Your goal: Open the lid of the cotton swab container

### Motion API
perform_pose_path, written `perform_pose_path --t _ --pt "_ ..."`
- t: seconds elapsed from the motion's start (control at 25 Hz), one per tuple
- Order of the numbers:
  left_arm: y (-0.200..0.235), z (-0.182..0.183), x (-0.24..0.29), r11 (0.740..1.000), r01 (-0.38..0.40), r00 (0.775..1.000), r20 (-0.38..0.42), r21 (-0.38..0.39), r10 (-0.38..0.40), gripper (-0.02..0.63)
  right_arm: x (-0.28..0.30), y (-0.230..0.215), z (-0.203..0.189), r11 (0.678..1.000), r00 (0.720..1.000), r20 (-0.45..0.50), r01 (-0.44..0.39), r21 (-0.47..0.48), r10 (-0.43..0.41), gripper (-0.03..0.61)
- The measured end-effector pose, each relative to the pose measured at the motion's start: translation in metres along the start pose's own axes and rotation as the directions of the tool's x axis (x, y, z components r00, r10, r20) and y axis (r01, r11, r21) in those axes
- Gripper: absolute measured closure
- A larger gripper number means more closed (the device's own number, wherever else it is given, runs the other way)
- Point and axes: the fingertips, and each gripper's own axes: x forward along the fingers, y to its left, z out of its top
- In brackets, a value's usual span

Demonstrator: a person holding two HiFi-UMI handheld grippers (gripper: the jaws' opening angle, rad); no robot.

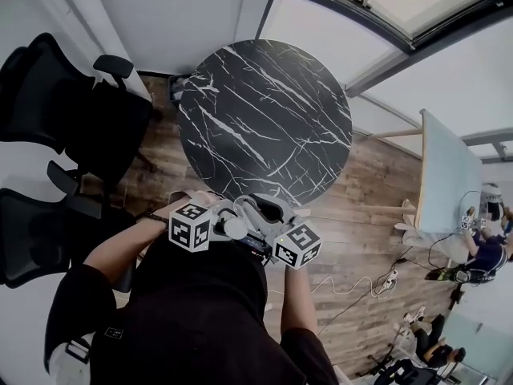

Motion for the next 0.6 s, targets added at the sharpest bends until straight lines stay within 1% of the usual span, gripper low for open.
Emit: perform_pose_path --t 0.2,0.6 --pt "-0.005 0.0 -0.003 1.0 -0.007 1.0 0.002 -0.007 0.007 0.359 0.0 0.002 -0.004 0.997 0.999 0.027 -0.023 0.076 0.021 0.502" --pt "-0.008 -0.017 0.004 0.996 -0.013 1.0 -0.024 -0.086 0.011 0.359 0.001 0.004 -0.005 0.997 0.999 0.041 -0.008 0.076 0.005 0.502"
